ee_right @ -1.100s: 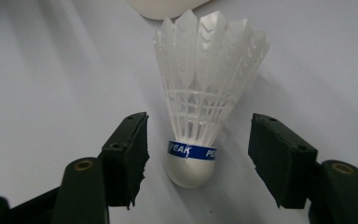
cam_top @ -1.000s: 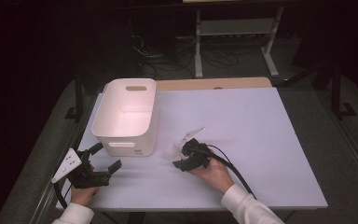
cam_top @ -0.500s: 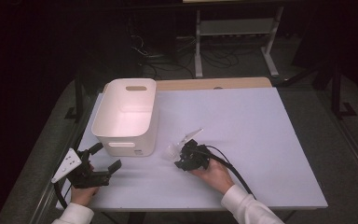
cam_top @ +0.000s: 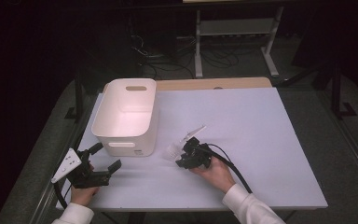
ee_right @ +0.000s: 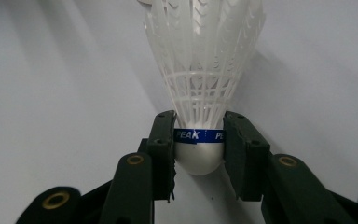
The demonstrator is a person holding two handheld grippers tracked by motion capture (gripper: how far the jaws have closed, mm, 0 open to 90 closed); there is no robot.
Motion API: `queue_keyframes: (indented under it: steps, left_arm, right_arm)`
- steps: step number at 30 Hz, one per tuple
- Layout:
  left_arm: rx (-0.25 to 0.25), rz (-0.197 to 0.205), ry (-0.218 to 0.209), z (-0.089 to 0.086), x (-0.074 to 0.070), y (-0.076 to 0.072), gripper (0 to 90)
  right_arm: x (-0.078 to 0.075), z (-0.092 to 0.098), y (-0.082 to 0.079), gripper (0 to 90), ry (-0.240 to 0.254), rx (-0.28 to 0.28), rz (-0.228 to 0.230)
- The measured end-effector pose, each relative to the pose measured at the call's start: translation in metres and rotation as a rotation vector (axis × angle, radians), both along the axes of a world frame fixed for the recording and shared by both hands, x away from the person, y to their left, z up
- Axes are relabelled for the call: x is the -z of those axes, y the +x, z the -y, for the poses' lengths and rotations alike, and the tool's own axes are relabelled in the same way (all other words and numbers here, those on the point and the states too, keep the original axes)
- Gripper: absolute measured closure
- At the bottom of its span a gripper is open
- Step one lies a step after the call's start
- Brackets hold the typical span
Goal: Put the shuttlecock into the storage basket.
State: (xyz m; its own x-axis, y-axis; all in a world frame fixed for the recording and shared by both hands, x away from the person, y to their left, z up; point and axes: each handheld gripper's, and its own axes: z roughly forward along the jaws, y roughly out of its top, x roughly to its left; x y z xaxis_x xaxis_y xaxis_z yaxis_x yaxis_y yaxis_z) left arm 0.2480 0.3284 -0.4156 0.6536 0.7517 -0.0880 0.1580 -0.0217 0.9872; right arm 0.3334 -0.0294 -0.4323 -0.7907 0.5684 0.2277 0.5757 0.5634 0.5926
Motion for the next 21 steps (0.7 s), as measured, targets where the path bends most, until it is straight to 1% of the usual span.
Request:
queue_keyframes:
  steps: [1, 6, 7, 9, 13, 15, 17, 21]
  left_arm:
    - [0.001, 0.001, -0.003, 0.0, 0.0, 0.0, 0.0]
    - [-0.001, -0.002, -0.004, 0.001, 0.0, 0.0, 0.0]
    - [-0.002, -0.002, -0.005, 0.001, 0.0, 0.0, 0.0]
    - [-0.002, -0.002, -0.006, 0.001, 0.0, 0.0, 0.0]
    - [-0.002, -0.001, -0.005, 0.001, 0.0, 0.0, 0.0]
    - [-0.003, 0.0, -0.002, 0.001, 0.0, 0.0, 0.0]
    - [-0.002, 0.001, -0.002, 0.0, 0.0, 0.0, 0.0]
    - [-0.002, -0.001, -0.005, 0.001, 0.0, 0.0, 0.0]
  right_arm:
    - [0.0, 0.0, 0.0, 63.9, 0.002, -0.001, -0.007]
    - [-0.004, 0.003, 0.001, 63.9, 0.003, 0.004, -0.002]
    - [-0.004, 0.003, 0.001, 63.9, -0.001, 0.006, 0.007]
    - [-0.006, 0.004, 0.001, 63.9, -0.002, 0.004, 0.01]
    - [-0.009, 0.006, 0.001, 63.8, -0.002, 0.001, 0.008]
    - [-0.011, 0.007, 0.002, 63.9, 0.0, 0.008, 0.003]
    - [-0.012, 0.008, 0.002, 63.9, -0.007, 0.005, 0.017]
    - [-0.014, 0.01, 0.003, 63.9, 0.0, 0.005, 0.012]
